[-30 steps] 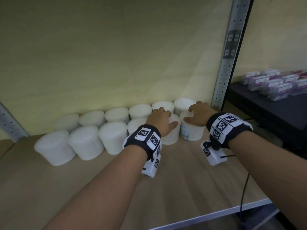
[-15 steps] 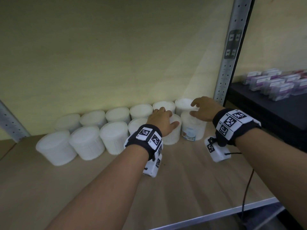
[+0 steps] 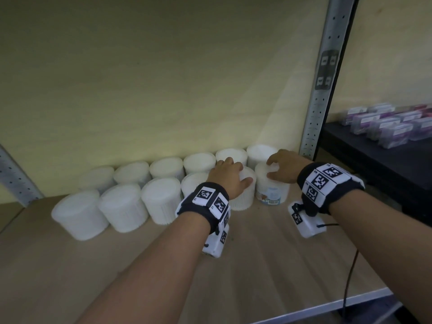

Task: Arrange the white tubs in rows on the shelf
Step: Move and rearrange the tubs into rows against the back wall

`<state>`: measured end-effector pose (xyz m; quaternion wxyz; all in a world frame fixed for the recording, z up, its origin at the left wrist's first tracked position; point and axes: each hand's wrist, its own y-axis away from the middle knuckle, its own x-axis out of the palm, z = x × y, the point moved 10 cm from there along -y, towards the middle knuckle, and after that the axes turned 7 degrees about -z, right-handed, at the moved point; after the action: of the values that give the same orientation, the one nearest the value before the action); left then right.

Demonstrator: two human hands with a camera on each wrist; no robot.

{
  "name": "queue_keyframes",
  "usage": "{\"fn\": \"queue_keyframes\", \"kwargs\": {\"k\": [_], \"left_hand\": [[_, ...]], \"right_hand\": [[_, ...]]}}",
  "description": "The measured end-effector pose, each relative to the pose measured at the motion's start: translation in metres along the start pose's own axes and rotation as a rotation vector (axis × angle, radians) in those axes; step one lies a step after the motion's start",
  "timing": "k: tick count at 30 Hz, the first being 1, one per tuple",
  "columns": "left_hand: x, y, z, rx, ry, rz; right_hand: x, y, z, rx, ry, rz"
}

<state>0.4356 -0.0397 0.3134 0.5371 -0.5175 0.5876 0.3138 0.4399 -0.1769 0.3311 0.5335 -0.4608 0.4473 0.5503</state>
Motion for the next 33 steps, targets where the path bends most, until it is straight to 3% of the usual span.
{"fn": "queue_keyframes", "kwargs": {"k": [7, 14, 19, 33], "left_hand": [[-0.001, 0.000, -0.001, 0.001, 0.002, -0.004], [-0.001, -0.001, 0.001, -0.006, 0.017, -0.009], [-0.001, -0.001, 0.000, -0.001, 0.011, -0.015], [-0.001, 0.001, 0.000, -0.004, 0.015, -0.020]], "right_hand": [[0.005, -0.005, 0.000, -0.052, -0.036, 0.020], [-0.004, -0.005, -0.002, -0.002, 0.042, -0.034], [0.002, -0.004, -0.003, 0.013, 0.111, -0.002], [0.002, -0.006, 0.004, -0.071, 0.022, 0.071]]}}
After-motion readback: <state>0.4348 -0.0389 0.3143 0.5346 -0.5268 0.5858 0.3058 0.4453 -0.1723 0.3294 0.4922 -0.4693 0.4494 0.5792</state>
